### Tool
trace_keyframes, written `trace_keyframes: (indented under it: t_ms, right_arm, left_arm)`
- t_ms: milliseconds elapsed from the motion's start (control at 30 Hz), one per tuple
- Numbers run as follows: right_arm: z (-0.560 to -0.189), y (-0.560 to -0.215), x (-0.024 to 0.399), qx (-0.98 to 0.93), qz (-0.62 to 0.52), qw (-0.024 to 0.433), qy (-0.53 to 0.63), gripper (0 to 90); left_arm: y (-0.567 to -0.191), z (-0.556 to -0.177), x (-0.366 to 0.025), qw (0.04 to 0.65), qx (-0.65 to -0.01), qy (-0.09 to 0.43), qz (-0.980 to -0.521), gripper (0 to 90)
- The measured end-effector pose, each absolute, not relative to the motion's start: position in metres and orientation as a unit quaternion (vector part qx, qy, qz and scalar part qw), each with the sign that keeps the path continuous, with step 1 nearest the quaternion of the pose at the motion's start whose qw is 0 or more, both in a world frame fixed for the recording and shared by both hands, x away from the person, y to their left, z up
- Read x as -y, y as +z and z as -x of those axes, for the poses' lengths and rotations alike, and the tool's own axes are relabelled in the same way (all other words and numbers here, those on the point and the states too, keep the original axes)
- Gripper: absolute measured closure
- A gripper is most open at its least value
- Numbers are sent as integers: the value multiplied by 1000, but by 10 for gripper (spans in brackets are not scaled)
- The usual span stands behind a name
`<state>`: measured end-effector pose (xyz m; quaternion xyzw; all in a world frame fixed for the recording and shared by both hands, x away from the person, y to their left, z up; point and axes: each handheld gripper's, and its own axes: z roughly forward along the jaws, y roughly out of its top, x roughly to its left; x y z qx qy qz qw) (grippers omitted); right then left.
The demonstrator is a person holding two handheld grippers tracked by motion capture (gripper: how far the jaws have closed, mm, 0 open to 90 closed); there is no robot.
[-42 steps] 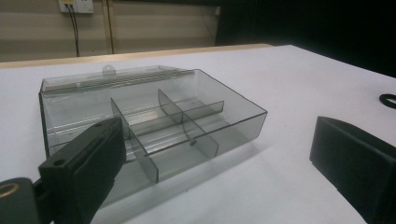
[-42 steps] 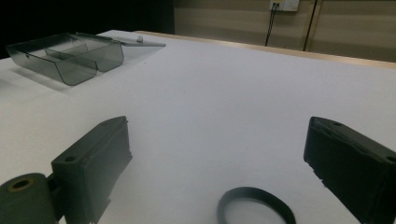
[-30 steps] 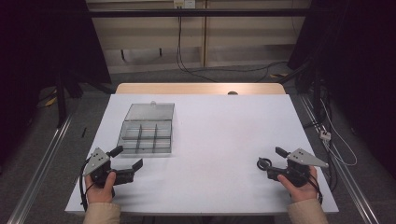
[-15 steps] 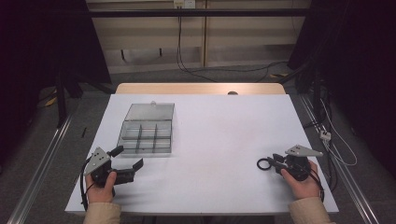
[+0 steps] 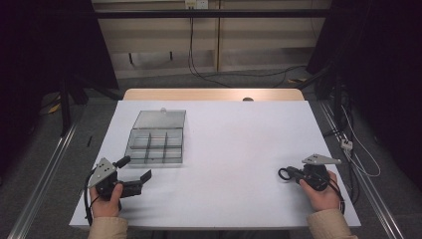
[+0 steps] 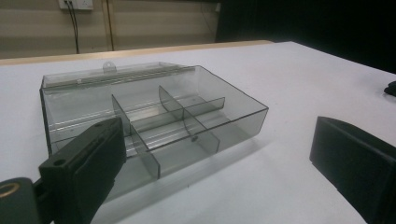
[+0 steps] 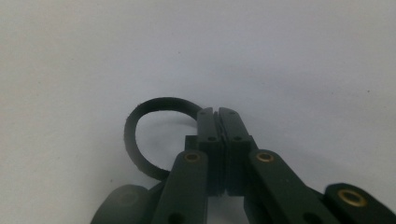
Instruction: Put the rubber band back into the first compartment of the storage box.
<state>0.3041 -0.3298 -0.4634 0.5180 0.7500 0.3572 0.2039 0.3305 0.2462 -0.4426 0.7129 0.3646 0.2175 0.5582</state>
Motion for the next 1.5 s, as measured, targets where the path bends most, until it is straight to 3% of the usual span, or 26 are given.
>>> trace_keyframes:
  t_ms: [1500]
  right_arm:
    - [-327, -446, 275, -769, -464, 174, 404, 887]
  left_arm:
    - [-441, -325, -249, 554, -369, 220, -713, 34]
